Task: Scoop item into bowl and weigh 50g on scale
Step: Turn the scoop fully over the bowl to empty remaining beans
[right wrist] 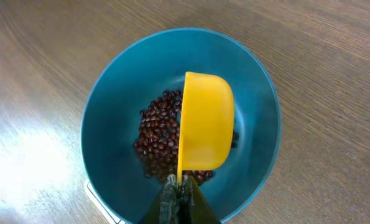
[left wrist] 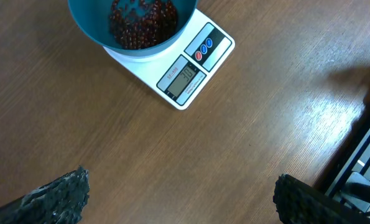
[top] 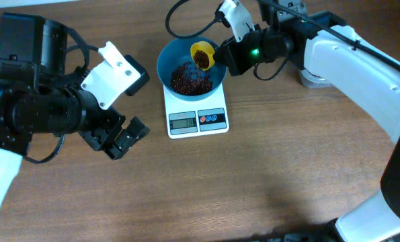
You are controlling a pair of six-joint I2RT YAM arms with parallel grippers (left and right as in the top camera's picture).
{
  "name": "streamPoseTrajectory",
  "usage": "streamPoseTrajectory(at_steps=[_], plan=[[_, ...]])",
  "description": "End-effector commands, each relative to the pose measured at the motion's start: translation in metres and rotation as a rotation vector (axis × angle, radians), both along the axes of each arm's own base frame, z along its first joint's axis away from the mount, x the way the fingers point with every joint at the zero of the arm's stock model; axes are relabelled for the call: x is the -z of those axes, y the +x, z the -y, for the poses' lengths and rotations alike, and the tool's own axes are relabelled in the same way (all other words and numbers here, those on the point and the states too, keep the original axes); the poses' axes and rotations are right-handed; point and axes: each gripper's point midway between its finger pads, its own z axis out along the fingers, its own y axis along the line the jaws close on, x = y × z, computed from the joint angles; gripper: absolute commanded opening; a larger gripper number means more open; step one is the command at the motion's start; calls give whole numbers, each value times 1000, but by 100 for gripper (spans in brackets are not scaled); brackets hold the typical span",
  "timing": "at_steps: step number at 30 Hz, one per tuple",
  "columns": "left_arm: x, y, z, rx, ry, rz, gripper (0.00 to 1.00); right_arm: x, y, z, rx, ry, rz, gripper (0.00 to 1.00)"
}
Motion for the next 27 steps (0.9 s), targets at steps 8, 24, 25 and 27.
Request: streamPoseTrajectory(at_steps=[8, 24, 25, 27], plan=[[-1, -2, 3, 25, -7, 7, 99, -38, -4, -16, 46, -137, 140, 4], [-1, -2, 3, 25, -7, 7, 99, -54, -3, -17, 79, -196, 199, 4], [-1, -2, 3, 25, -7, 7, 99, -51, -5, -15, 81, -207, 188, 4], [-1, -2, 3, 25, -7, 7, 99, -45, -6, -11, 89, -231, 170, 4]])
